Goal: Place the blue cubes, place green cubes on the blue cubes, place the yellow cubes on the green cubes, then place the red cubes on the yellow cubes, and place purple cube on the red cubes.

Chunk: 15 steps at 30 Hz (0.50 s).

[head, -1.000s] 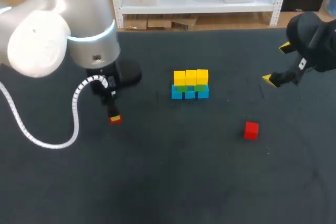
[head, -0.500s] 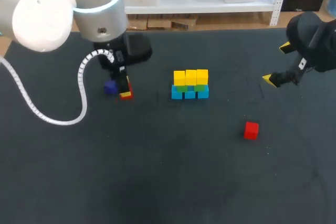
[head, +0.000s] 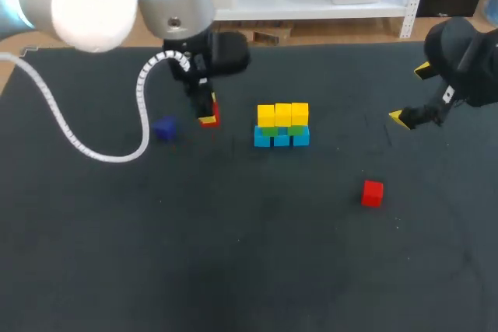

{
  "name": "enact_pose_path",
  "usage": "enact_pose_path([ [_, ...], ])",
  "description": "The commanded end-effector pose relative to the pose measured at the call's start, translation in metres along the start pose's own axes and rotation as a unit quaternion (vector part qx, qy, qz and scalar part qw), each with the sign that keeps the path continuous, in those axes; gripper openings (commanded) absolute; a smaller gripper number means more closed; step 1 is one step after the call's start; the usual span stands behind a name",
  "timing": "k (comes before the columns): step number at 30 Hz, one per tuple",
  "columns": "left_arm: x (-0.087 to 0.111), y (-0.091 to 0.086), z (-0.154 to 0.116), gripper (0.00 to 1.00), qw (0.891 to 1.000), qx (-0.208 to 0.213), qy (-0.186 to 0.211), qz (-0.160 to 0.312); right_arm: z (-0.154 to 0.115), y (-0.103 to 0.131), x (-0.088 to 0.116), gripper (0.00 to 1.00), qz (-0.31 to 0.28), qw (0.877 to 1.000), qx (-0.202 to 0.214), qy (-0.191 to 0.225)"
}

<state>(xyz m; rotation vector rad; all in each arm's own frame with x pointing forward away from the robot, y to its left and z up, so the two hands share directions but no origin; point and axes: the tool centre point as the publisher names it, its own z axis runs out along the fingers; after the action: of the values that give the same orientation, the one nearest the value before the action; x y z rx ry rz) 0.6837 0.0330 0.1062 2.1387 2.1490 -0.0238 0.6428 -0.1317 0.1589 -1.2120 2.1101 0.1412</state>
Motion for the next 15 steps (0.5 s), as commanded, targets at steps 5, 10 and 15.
enact_pose_path([
  [5,-0.024,0.023,-0.007,0.0,0.999,0.012,0.022,0.028,0.002,0.003,0.001,1.0,0.001,0.996,0.088,-0.002],
  [10,-0.037,0.031,-0.005,0.0,0.998,0.015,0.024,0.048,0.002,0.003,0.001,1.0,0.001,0.996,0.088,-0.002],
  [15,-0.05,0.039,-0.004,0.0,0.998,0.016,0.021,0.056,0.002,0.003,0.001,1.0,0.001,0.996,0.088,-0.002],
])
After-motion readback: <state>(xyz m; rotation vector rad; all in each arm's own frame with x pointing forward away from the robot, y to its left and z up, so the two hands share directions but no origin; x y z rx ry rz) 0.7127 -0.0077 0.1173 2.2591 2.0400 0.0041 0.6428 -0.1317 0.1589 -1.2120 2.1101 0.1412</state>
